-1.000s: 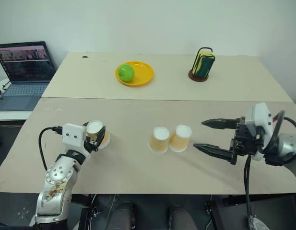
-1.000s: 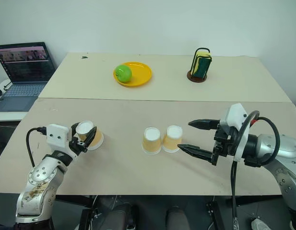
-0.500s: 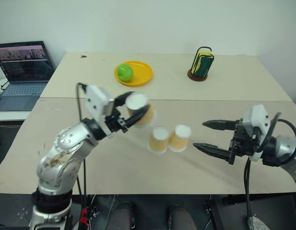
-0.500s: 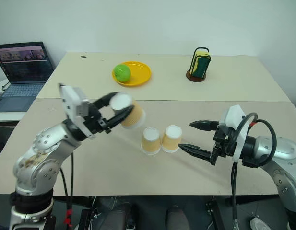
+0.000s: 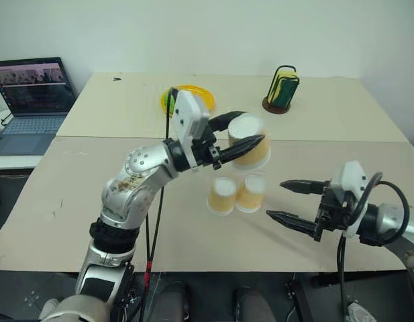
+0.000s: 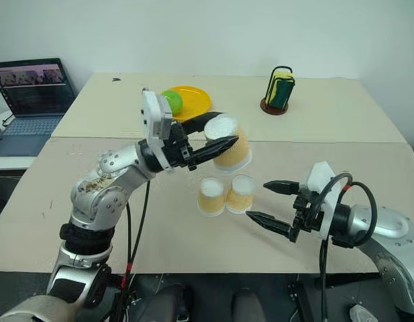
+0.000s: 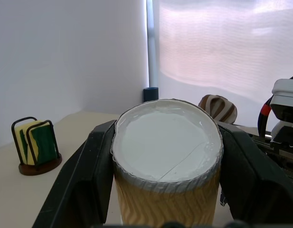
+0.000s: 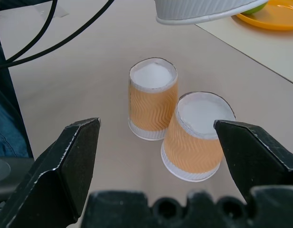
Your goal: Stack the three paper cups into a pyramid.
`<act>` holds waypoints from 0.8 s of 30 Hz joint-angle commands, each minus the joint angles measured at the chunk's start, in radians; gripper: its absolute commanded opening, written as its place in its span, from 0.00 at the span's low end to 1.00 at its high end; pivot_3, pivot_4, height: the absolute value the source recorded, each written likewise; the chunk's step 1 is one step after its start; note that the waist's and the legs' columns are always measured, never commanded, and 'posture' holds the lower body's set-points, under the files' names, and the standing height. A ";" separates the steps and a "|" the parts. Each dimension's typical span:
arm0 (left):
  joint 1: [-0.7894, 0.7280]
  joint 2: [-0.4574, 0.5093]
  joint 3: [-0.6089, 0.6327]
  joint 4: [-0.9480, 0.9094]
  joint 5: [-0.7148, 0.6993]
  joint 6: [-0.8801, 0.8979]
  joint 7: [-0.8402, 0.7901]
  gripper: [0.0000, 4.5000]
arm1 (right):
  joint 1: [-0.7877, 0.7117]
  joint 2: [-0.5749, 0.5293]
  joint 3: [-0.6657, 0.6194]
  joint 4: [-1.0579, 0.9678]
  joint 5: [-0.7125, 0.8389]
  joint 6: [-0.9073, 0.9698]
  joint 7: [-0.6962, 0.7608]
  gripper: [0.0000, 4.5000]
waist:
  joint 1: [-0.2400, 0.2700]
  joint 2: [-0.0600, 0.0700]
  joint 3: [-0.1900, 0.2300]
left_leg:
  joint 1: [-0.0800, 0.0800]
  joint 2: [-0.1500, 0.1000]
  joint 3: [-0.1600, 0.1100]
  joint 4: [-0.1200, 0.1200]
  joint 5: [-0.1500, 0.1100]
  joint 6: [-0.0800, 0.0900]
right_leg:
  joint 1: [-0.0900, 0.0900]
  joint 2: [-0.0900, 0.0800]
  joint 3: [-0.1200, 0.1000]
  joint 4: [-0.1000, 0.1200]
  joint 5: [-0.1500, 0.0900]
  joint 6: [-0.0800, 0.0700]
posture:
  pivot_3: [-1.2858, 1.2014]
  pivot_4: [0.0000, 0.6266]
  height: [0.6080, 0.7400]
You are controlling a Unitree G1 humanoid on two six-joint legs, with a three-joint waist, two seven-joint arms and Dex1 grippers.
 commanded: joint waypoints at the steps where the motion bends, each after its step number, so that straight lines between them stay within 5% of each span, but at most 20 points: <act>1: -0.037 0.014 -0.021 0.047 0.023 0.005 -0.033 0.56 | 0.010 0.009 -0.047 -0.050 0.016 -0.017 -0.021 1.00 | 0.000 0.000 0.000 | 0.000 0.000 0.000 0.000 0.000 0.000 | 0.000 0.000 0.000 0.000 0.000 0.000 | 0.52 0.24 0.96; 24: -0.063 -0.006 -0.100 0.164 0.143 -0.019 -0.115 0.56 | 0.041 0.016 -0.056 -0.067 0.006 -0.027 -0.059 1.00 | 0.002 0.000 0.000 | 0.000 0.000 0.000 0.000 0.000 0.000 | 0.000 0.000 0.000 0.000 0.000 0.000 | 0.52 0.24 0.96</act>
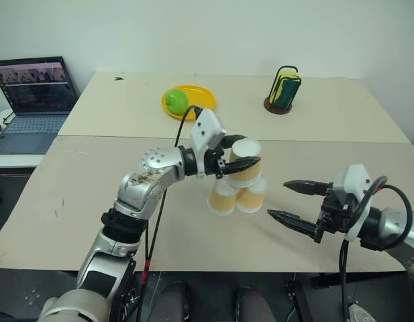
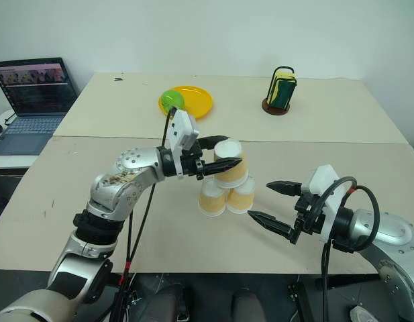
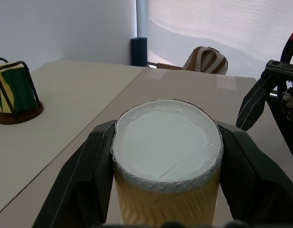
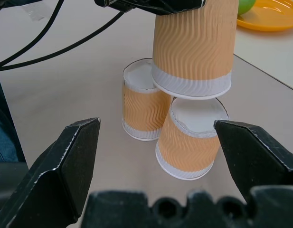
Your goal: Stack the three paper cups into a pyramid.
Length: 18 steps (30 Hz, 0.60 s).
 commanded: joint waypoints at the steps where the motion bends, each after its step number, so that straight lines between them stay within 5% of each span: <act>1: -0.017 -0.011 -0.006 -0.011 0.013 -0.027 -0.014 0.56 | 0.009 0.004 -0.046 -0.032 -0.002 -0.027 -0.013 1.00 | 0.000 0.000 0.000 | 0.000 0.000 0.000 0.000 0.000 0.000 | 0.000 0.000 0.000 0.000 0.000 0.000 | 0.52 0.24 0.96; 16: -0.001 -0.009 -0.034 -0.006 0.048 -0.026 -0.059 0.56 | 0.038 0.007 -0.070 -0.046 -0.001 -0.032 -0.025 1.00 | 0.000 0.000 0.000 | 0.000 0.000 0.000 0.000 0.000 0.000 | 0.000 0.000 0.000 0.000 0.000 0.000 | 0.52 0.24 0.96; 18: -0.002 -0.008 -0.033 0.000 0.054 -0.030 -0.058 0.78 | 0.038 0.007 -0.070 -0.044 -0.002 -0.033 -0.024 1.00 | 0.000 0.000 0.000 | 0.000 0.000 0.000 0.000 0.000 0.000 | 0.000 0.000 0.000 0.000 0.000 0.000 | 0.52 0.24 0.96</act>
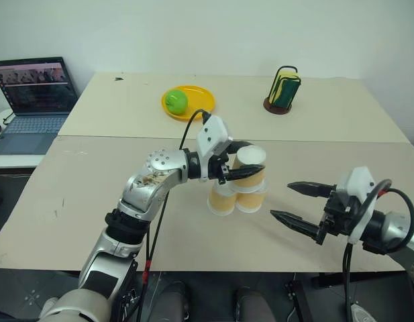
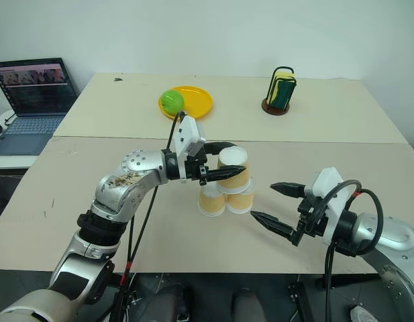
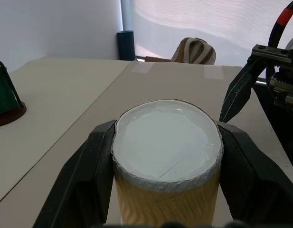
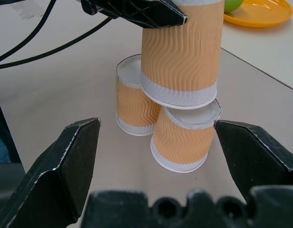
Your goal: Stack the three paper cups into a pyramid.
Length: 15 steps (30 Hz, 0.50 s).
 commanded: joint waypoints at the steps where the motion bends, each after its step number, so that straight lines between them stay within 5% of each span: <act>1: -0.003 -0.001 -0.007 -0.003 0.014 -0.017 -0.007 0.81 | -0.001 0.004 -0.040 -0.024 0.000 -0.032 -0.003 1.00 | 0.000 0.000 0.000 | 0.000 0.000 0.000 0.000 0.000 0.000 | 0.000 0.000 0.000 0.000 0.000 0.000 | 0.52 0.24 0.96; 4: -0.005 -0.004 0.002 -0.006 0.014 -0.017 -0.003 0.99 | -0.003 0.004 -0.038 -0.020 -0.003 -0.033 -0.002 1.00 | 0.000 0.000 0.000 | 0.000 0.000 0.000 0.000 0.000 0.000 | 0.000 0.000 0.000 0.000 0.000 0.000 | 0.52 0.24 0.96; 15: -0.008 0.010 0.046 -0.038 -0.019 0.012 -0.015 0.99 | -0.016 -0.001 -0.027 -0.004 -0.011 -0.036 0.009 1.00 | 0.000 0.000 0.000 | 0.000 0.000 0.000 0.000 0.000 0.000 | 0.000 0.000 0.000 0.000 0.000 0.000 | 0.52 0.24 0.96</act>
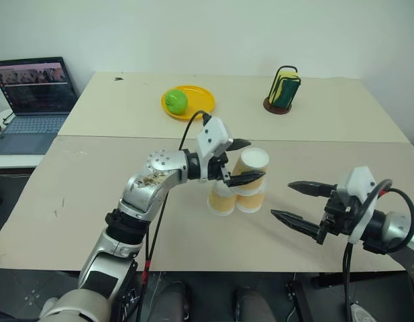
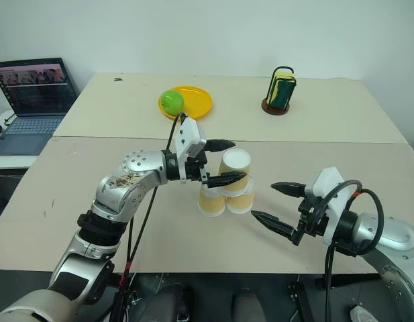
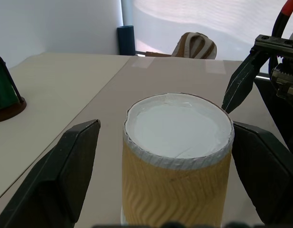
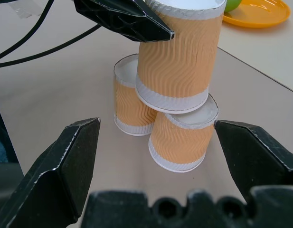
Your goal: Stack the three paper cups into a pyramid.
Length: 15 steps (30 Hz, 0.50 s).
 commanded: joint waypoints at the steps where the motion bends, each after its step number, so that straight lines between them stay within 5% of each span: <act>1: -0.009 0.011 0.047 -0.050 -0.043 0.012 -0.010 0.99 | -0.016 -0.002 -0.025 -0.005 -0.002 -0.031 0.006 1.00 | 0.000 0.000 0.000 | 0.000 0.000 0.000 0.000 0.000 0.000 | 0.000 0.000 0.000 0.000 0.000 0.000 | 0.52 0.24 0.96; 15: 0.024 0.057 0.096 -0.133 -0.111 0.074 0.003 0.99 | -0.060 -0.005 0.000 0.028 -0.014 -0.036 0.030 1.00 | 0.001 0.000 0.000 | 0.000 0.000 0.000 0.000 0.000 0.000 | 0.000 0.000 0.000 0.000 0.000 0.000 | 0.52 0.24 0.96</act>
